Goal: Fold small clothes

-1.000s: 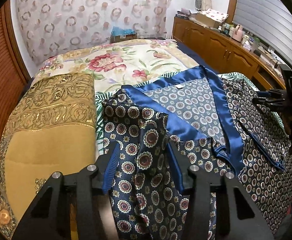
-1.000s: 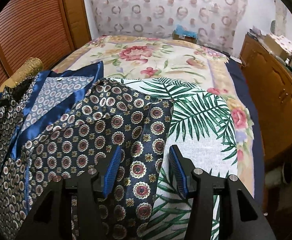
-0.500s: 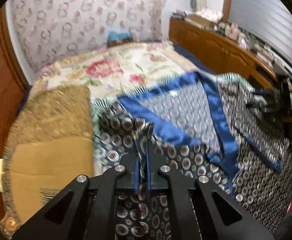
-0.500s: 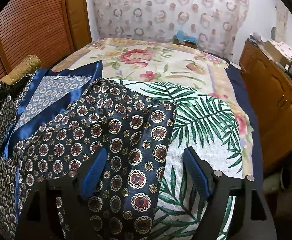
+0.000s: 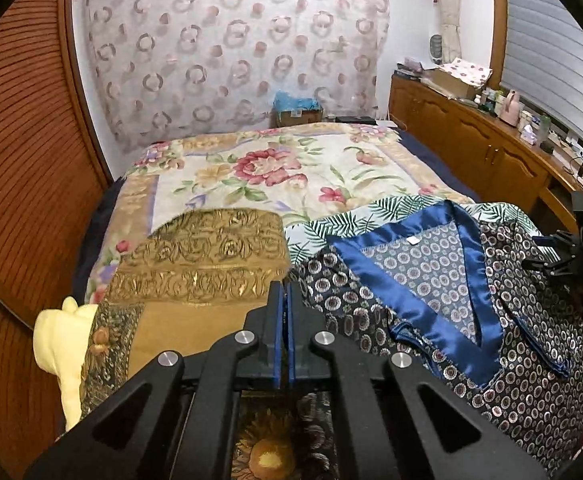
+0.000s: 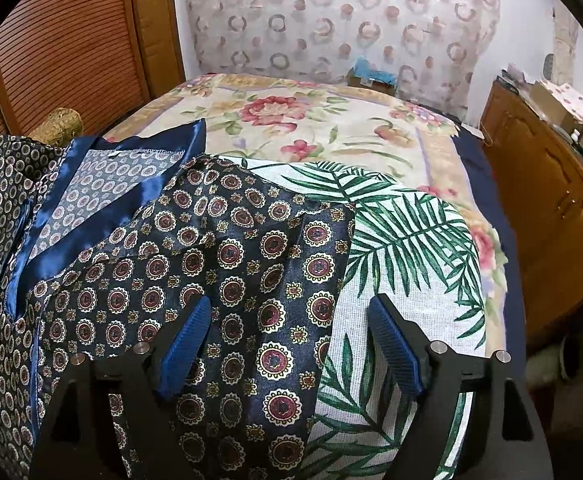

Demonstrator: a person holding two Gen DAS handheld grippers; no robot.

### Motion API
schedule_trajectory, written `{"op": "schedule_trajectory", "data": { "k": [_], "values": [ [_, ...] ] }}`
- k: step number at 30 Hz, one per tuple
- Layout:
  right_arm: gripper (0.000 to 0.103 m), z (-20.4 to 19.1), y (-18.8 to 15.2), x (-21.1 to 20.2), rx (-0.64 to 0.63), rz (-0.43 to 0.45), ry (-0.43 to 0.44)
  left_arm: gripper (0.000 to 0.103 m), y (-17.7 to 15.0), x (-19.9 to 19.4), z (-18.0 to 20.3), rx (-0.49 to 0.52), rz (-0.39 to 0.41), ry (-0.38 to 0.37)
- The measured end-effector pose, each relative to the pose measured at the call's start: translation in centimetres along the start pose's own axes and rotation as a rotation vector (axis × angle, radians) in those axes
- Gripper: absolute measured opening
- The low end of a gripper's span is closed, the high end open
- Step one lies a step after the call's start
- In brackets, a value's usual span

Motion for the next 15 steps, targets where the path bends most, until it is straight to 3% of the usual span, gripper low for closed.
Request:
{"op": "schedule_trajectory", "data": {
  "k": [7,9,15],
  "values": [
    [0.083,0.6,0.8,0.7,0.004,-0.013,0.001,0.005,-2.0,2.4,-1.0,-0.047,-0.097,0.008],
    [0.084,0.5,0.7,0.8,0.006,-0.004,-0.001,0.021,-2.5,2.7,-1.6,-0.071,-0.116,0.012],
    [0.084,0.4,0.5,0.7,0.007,0.010,-0.005,0.027,-3.8,3.4,-2.1,-0.070,-0.149,0.017]
  ]
}}
Point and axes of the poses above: each gripper's, at about its wrist camera, not at the fingertips, and x roughly the way its jaws point, z to its right, y to its top, the point moved 4 cm from there along x, roughly the way its jaws point, and after that the axes turned 15 degrees about -x, right-handed, at the moved point
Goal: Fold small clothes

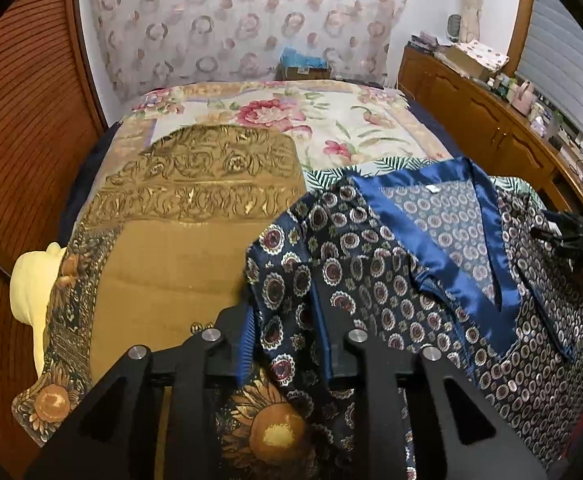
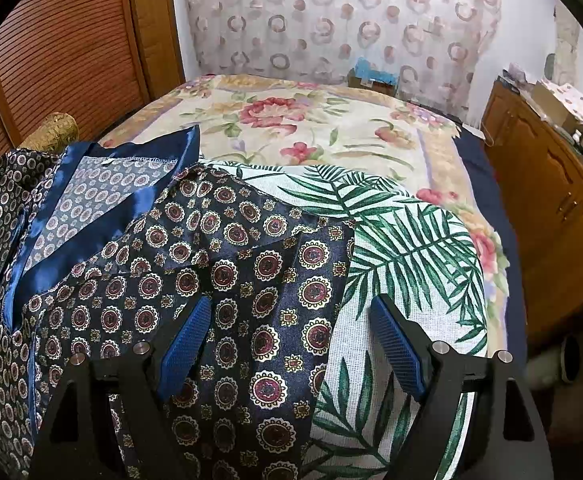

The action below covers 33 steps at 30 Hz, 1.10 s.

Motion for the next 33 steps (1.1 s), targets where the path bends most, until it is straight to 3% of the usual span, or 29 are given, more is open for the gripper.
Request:
{"op": "schedule_trajectory", "data": {
  "k": [4,5,6,8,10,13,16,24,30,33],
  "values": [
    [0.084,0.0,0.0,0.0,-0.001,-0.002,0.000,0.025,-0.2,-0.2,0.4,0.024,0.028,-0.002],
    [0.084,0.0,0.1,0.0,-0.002,-0.003,0.000,0.007,-0.2,-0.2,0.6,0.033,0.027,-0.019],
    [0.084,0.0,0.1,0.0,-0.005,-0.005,0.002,0.003,-0.2,-0.4,0.8,0.038,0.023,-0.032],
    [0.074,0.0,0.4,-0.1,-0.020,0.003,0.011,0.002,0.1,-1.3,1.4,0.050,0.043,-0.047],
    [0.032,0.0,1.0,-0.3,-0.037,0.014,0.031,0.002,0.9,-3.2,1.7,0.050,0.114,-0.036],
    [0.006,-0.1,1.4,-0.2,-0.051,-0.010,0.073,0.002,2.5,-6.0,1.1,0.016,0.191,-0.022],
    [0.003,0.5,1.8,-1.2,-0.038,0.005,0.038,0.002,3.9,-8.4,0.5,0.010,0.247,0.005],
    [0.001,1.9,2.9,-8.5,0.042,0.181,-0.035,0.002,4.1,-13.2,0.6,0.043,0.344,0.014],
    [0.001,0.1,1.4,-14.1,0.011,0.258,-0.039,0.002,1.3,-15.9,1.2,0.071,0.381,-0.030],
    [0.001,-0.9,-0.9,-17.3,0.003,0.297,-0.045,0.002,-0.8,-16.8,1.2,0.082,0.392,-0.055]
  ]
}}
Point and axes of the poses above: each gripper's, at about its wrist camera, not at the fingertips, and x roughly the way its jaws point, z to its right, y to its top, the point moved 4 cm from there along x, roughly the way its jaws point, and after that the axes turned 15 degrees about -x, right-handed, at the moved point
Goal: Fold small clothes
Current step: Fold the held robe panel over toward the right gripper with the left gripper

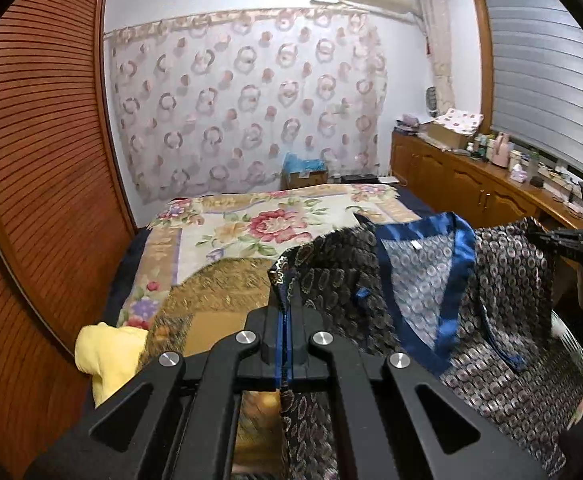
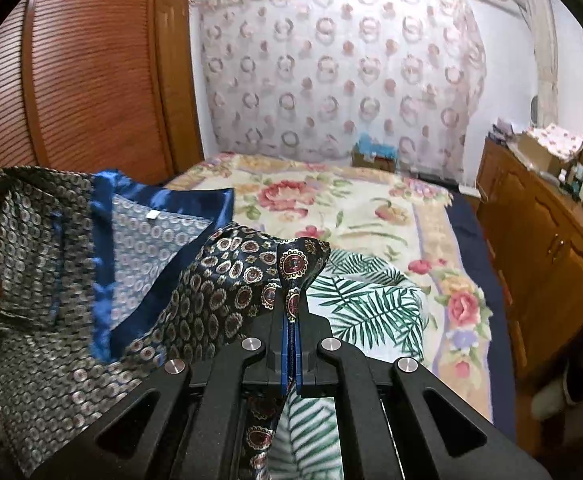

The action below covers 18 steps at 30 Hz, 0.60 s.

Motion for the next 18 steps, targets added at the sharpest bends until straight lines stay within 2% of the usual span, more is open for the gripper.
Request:
{"op": "schedule_trajectory", "data": {
  "k": [9,18],
  "values": [
    [0.001,-5.4,-6.8,-6.8,0.016,0.049,0.004,0.002,-7.2,-4.9,-1.4,-0.033,0.012,-0.053],
    [0.001,-8.9,-13.5,-12.7,0.073,0.010,0.022,0.002,-15.8,-10.7,-4.0,-0.090,-0.025,-0.043]
  ]
}}
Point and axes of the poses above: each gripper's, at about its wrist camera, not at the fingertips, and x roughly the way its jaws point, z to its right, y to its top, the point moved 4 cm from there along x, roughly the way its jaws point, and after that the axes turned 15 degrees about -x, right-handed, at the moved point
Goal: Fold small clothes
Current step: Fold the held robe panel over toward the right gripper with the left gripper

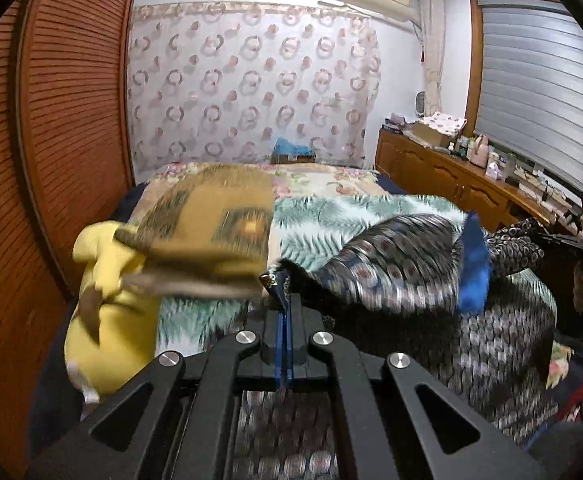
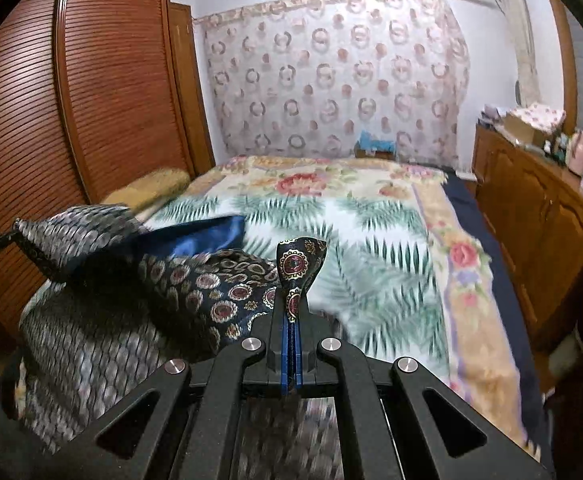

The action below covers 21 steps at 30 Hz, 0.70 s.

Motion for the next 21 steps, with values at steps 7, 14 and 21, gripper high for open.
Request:
{"op": "schedule_trajectory", "data": {
  "k": [7,14,21],
  "values": [
    [0.001,-1.1,-3.1,-5.1,0.034,-0.052,0.015,0.002,-2.8,-2.9,-2.3,-0.081,0.002,0.015],
    [0.002,-3.0,-3.8,-9.7,0.004,-0.107,0.033,0.002,-4.1,-4.6,-3.1,-0.102,-0.001,0.026],
    [0.002,-5.2,-4.7,-9.3,-0.030,-0.193,0.032,0.002,-5.1,-3.4,-3.3,-0.079,-0.028,0.070]
  ]
}}
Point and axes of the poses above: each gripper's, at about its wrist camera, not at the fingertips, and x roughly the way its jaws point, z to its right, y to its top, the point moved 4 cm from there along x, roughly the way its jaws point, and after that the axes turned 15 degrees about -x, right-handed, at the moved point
